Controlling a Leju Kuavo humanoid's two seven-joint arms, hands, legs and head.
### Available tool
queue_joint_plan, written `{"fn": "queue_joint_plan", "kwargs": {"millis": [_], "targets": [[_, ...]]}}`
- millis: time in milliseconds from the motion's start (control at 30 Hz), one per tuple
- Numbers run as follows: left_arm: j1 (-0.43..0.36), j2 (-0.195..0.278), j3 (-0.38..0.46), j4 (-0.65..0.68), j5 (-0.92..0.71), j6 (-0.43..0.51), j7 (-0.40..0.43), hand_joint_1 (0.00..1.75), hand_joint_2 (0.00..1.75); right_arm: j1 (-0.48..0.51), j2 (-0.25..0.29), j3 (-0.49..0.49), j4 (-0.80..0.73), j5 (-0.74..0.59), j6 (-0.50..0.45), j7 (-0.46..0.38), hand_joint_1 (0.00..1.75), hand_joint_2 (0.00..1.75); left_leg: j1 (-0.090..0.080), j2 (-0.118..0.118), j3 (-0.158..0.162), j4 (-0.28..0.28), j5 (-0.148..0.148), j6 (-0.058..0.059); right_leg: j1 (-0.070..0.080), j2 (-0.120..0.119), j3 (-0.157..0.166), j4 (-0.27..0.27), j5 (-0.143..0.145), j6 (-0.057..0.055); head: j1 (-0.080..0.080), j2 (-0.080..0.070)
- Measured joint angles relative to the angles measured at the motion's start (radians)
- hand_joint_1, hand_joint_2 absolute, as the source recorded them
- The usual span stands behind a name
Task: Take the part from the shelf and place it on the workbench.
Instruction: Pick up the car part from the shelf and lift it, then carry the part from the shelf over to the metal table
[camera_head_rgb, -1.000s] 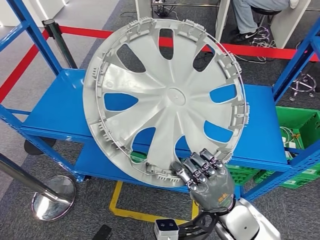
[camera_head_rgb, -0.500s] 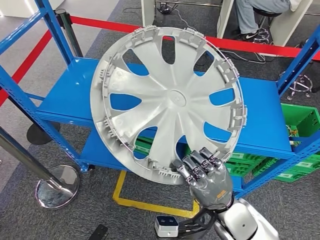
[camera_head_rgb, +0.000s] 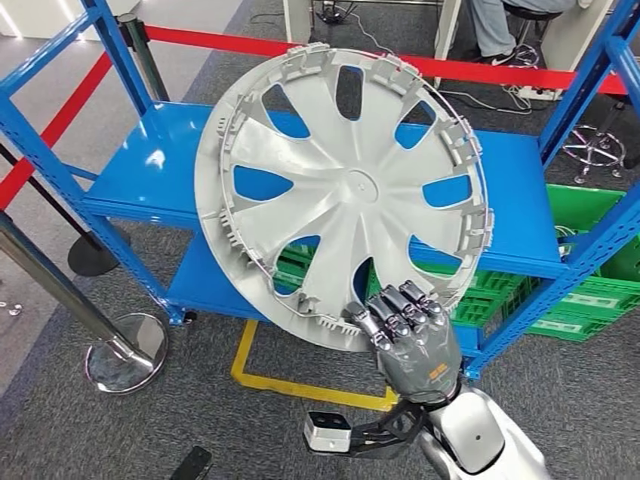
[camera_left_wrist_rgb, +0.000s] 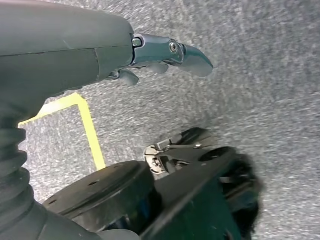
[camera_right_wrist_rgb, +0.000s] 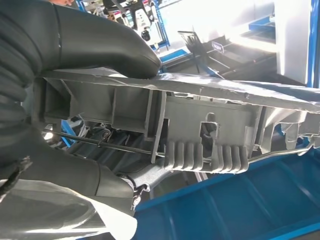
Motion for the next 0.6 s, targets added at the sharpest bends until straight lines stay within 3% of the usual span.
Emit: {"fn": "queue_joint_plan", "kwargs": {"millis": [67,100,167,233,300,367,400,433,467,500,533,600], "targets": [[-0.004,0.001,0.0,0.0,-0.002,-0.001,-0.001,0.0,1.75,0.0,0.001,-0.004,0.0,0.0,0.0,0.001,1.75,1.75,0.002,-0.001,0.09,-0.137,0.019,0.001,0.0,0.001,-0.025,0.011,0.013,0.009,0.001,0.0],[-0.007,0.001,0.0,0.0,-0.004,-0.001,-0.002,0.0,1.75,0.0,0.002,-0.006,0.0,0.0,0.0,0.001,1.75,1.75,0.001,-0.002,0.12,-0.188,0.017,0.005,0.0,0.0,-0.032,0.014,0.021,0.016,0.002,0.0],[-0.009,0.002,0.0,0.0,-0.006,-0.002,-0.003,0.0,1.75,0.0,0.003,-0.008,0.0,-0.001,0.0,0.001,1.75,1.75,-0.007,-0.004,0.135,-0.228,0.014,0.018,-0.002,0.0,-0.04,0.01,0.039,0.032,0.005,0.0],[-0.008,0.001,0.0,0.0,-0.007,-0.002,-0.004,0.0,1.75,0.002,0.003,-0.01,0.0,-0.001,0.0,0.001,1.75,1.75,-0.007,-0.001,0.123,-0.235,0.034,0.038,-0.005,0.002,-0.049,0.009,0.04,0.045,0.008,0.0],[-0.008,0.001,0.0,0.0,-0.008,-0.002,-0.004,0.0,1.75,0.003,0.003,-0.013,0.001,-0.001,0.0,0.001,1.75,1.75,-0.005,0.003,0.103,-0.243,0.057,0.059,-0.007,0.007,-0.075,0.062,-0.024,0.051,0.012,0.0],[-0.01,0.002,0.0,0.0,-0.008,-0.001,-0.004,0.0,1.75,0.005,0.003,-0.015,0.002,0.0,0.0,-0.001,1.75,1.75,-0.008,0.004,0.076,-0.242,0.079,0.068,-0.007,0.01,-0.109,0.187,-0.12,0.054,0.015,0.0],[-0.009,0.002,0.0,0.0,-0.008,0.0,-0.004,0.0,1.75,0.005,0.003,-0.015,0.004,0.0,0.0,-0.002,1.75,1.75,-0.01,0.004,0.061,-0.241,0.09,0.069,-0.007,0.01,-0.118,0.249,-0.148,0.055,0.016,0.0],[-0.009,0.002,0.0,0.0,-0.009,0.0,-0.004,0.0,1.75,0.006,0.003,-0.015,0.005,-0.001,0.0,-0.002,1.75,1.75,-0.012,0.004,0.046,-0.239,0.101,0.068,-0.007,0.01,-0.116,0.286,-0.153,0.056,0.016,0.0],[-0.009,0.002,0.0,0.001,-0.009,0.0,-0.004,0.0,1.75,0.006,0.003,-0.016,0.006,-0.001,0.0,-0.003,1.75,1.75,-0.013,0.004,0.031,-0.237,0.112,0.067,-0.007,0.01,-0.097,0.29,-0.136,0.055,0.016,0.0],[-0.009,0.002,0.0,0.001,-0.009,0.0,-0.004,0.0,1.75,0.006,0.003,-0.016,0.007,-0.002,0.0,-0.003,1.75,1.75,-0.013,0.004,0.016,-0.235,0.122,0.065,-0.007,0.01,-0.061,0.257,-0.105,0.054,0.016,0.0],[-0.009,0.001,0.0,0.001,-0.009,0.0,-0.004,0.0,1.75,0.006,0.003,-0.017,0.008,-0.003,0.0,-0.004,1.75,1.75,-0.013,0.004,0.002,-0.232,0.132,0.062,-0.007,0.01,-0.012,0.196,-0.079,0.052,0.016,0.0],[-0.009,0.001,0.0,0.001,-0.009,0.0,-0.003,0.0,1.75,0.005,0.004,-0.02,0.008,-0.004,0.0,-0.006,1.75,1.75,-0.016,0.004,-0.02,-0.228,0.152,0.053,-0.005,0.011,0.093,0.048,-0.076,0.046,0.014,0.0]]}}
